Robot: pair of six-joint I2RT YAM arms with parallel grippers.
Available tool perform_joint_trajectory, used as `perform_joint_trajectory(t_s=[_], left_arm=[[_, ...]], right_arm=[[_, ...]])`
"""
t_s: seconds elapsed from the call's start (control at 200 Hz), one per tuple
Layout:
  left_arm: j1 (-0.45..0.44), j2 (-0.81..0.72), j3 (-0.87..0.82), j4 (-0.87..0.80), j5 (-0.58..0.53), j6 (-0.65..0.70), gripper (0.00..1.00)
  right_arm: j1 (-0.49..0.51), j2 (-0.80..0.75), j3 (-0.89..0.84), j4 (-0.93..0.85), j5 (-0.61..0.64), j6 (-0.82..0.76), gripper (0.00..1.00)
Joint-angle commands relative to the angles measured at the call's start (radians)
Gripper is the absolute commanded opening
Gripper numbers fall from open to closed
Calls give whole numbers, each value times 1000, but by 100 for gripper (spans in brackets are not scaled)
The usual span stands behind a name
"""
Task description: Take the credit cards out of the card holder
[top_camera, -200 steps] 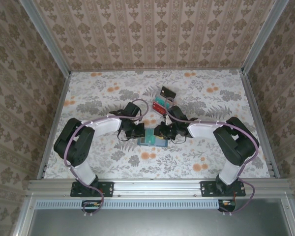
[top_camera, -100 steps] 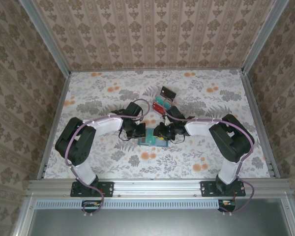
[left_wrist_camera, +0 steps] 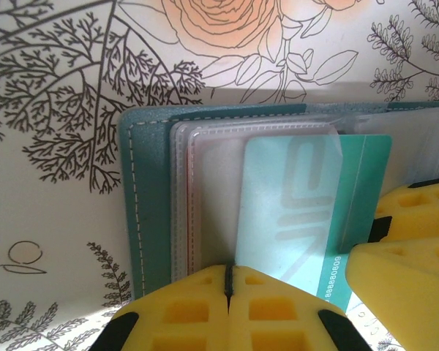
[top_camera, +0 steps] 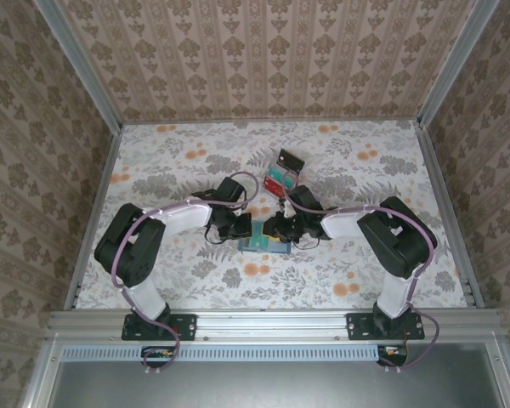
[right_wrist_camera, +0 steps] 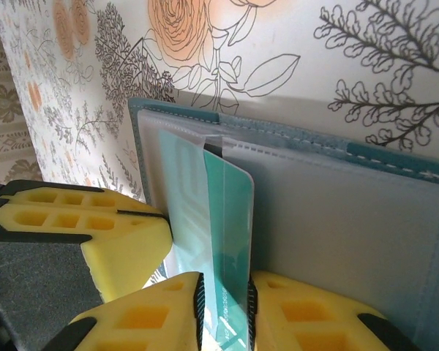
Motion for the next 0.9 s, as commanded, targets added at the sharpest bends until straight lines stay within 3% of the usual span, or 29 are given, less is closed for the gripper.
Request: perform_joint_trajectory(t_s=[0.0, 0.375, 0.735, 0.895], left_arm=[[-7, 81, -73, -109, -81, 20, 5], [-4, 28, -36, -141, -82, 42, 8], [-4, -17, 52, -147, -40, 53, 16], [3, -116, 90, -133, -12, 38, 29]], right_arm=[[-1, 12, -31, 75, -11, 13, 24], [-7, -30, -50, -2, 36, -9, 1], [-59, -227, -113, -144, 17, -52, 0], [-72, -328, -106, -163, -19, -36, 0]])
